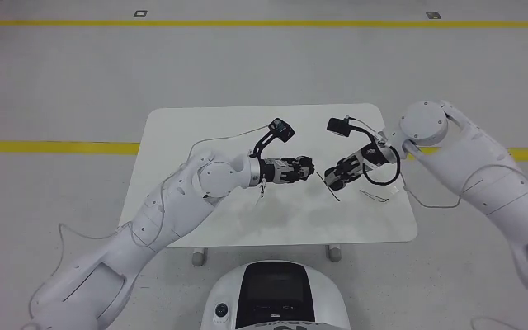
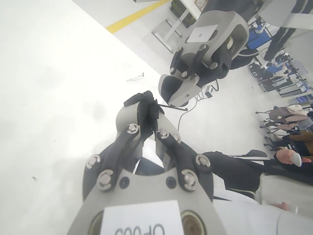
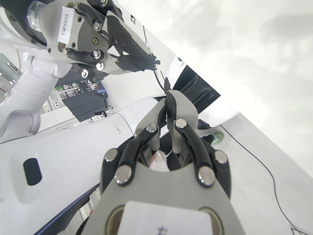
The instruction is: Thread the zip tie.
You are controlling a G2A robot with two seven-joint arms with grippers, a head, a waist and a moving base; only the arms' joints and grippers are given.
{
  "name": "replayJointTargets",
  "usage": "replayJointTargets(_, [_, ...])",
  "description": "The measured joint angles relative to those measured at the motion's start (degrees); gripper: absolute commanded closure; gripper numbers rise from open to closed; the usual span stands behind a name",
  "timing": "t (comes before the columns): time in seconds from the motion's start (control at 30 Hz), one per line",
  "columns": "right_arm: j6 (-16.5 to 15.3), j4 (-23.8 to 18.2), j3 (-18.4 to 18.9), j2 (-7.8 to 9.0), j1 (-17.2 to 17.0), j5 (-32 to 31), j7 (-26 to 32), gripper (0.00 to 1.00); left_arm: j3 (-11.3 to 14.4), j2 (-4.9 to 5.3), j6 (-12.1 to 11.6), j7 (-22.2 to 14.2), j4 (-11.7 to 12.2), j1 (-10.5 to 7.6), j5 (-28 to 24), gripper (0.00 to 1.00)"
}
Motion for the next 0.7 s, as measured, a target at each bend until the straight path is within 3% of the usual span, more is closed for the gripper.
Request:
replayJointTargets(0.23, [0.3,-0.2,0.2,-0.07,-0.1,-0.3,0.0,1.0,0.0,0.0,0.1,0.2,0.0,0.13,0.1,1.0])
replayJointTargets(0.53, [0.9,0.4,-0.4,-0.16,-0.2,-0.1,0.0,1.0,0.3,-0.03,2.9,1.7,-0.8,0.87,4.8,1.0])
replayJointTargets(0.7, [1.4,0.7,-1.0,-0.24,0.1,0.0,0.0,1.0,0.4,-0.12,3.0,1.6,-0.9,0.89,5.1,1.0])
